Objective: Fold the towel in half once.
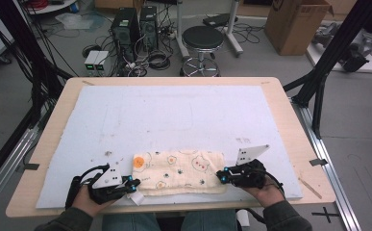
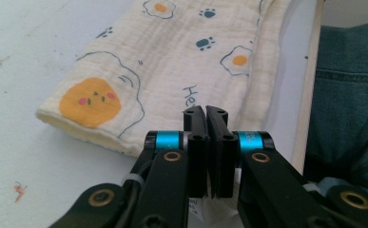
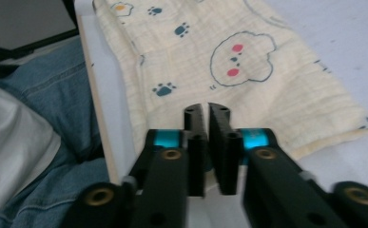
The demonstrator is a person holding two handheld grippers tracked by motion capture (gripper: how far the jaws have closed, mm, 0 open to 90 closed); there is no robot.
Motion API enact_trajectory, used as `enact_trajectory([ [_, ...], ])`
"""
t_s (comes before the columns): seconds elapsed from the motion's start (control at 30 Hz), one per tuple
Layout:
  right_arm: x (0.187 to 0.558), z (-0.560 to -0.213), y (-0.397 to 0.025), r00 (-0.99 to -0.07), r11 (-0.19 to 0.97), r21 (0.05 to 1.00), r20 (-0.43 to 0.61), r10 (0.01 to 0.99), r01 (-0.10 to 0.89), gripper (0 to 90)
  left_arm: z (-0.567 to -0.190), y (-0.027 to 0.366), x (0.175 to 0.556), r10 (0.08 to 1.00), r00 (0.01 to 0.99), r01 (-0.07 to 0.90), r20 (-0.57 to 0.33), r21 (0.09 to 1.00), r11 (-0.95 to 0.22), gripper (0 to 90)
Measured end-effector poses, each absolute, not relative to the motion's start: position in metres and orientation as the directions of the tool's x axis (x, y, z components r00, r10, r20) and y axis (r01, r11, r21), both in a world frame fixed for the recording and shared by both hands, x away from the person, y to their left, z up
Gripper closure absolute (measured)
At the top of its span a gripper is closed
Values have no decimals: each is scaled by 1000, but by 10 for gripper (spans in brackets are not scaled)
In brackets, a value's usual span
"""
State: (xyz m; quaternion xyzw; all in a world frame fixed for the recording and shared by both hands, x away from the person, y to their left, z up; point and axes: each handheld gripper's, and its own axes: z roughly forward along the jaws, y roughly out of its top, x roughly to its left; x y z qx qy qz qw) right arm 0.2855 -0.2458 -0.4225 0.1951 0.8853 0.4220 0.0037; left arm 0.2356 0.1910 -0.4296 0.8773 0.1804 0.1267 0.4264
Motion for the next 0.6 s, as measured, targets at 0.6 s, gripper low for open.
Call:
enact_trajectory([
  [0.6,278,-433,-235,-956,670,693,99,277,266,840,-438,187,236,399,915,217,61,759,-614,843],
])
